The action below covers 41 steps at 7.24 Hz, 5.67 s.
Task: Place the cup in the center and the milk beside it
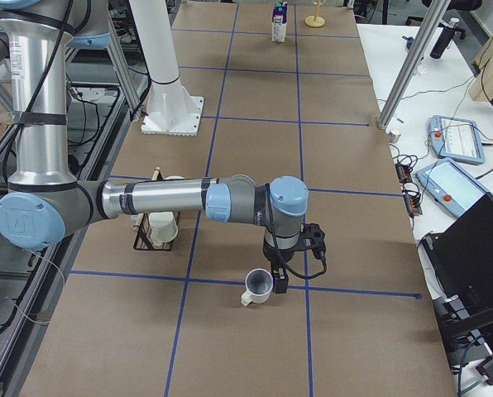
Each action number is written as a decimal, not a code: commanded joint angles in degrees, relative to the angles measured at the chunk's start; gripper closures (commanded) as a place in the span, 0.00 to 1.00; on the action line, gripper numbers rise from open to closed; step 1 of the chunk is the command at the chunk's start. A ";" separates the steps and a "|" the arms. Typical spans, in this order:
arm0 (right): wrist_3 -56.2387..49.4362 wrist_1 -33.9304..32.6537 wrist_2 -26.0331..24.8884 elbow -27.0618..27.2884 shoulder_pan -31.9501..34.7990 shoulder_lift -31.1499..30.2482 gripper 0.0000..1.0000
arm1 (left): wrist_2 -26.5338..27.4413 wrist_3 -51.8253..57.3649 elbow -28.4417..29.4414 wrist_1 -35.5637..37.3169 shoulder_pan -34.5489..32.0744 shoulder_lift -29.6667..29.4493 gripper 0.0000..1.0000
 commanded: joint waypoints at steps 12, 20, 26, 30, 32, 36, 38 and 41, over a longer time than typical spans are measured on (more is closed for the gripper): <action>6.91 32.35 6.54 -12.49 -5.29 -6.04 0.02 | 2.90 -4.98 0.18 -23.14 -0.08 -2.15 0.01; 6.21 38.09 6.71 -14.09 -9.51 -5.97 1.00 | 2.99 -4.98 0.88 -23.93 -0.08 -2.24 0.01; 42.14 37.03 9.71 -2.53 -18.78 9.49 1.00 | 2.90 -4.89 1.84 -23.93 -0.08 -1.98 0.01; 74.70 33.81 -10.70 1.92 -43.81 22.74 1.00 | 2.90 -4.89 2.19 -23.93 -0.08 -1.63 0.01; 82.63 14.04 -19.09 1.65 -52.45 35.18 1.00 | 2.90 -4.89 2.28 -23.93 -0.08 -1.54 0.01; 97.34 -0.50 -21.93 -2.65 -62.14 45.80 1.00 | 2.90 -4.98 2.55 -23.93 -0.08 -1.36 0.01; 97.35 -0.41 -21.94 -3.70 -64.26 46.67 1.00 | 2.90 -4.98 2.63 -23.93 -0.08 -1.36 0.01; 97.35 -0.32 -22.38 -5.29 -64.71 47.91 0.43 | 2.90 -4.89 2.55 -23.93 -0.08 -1.36 0.01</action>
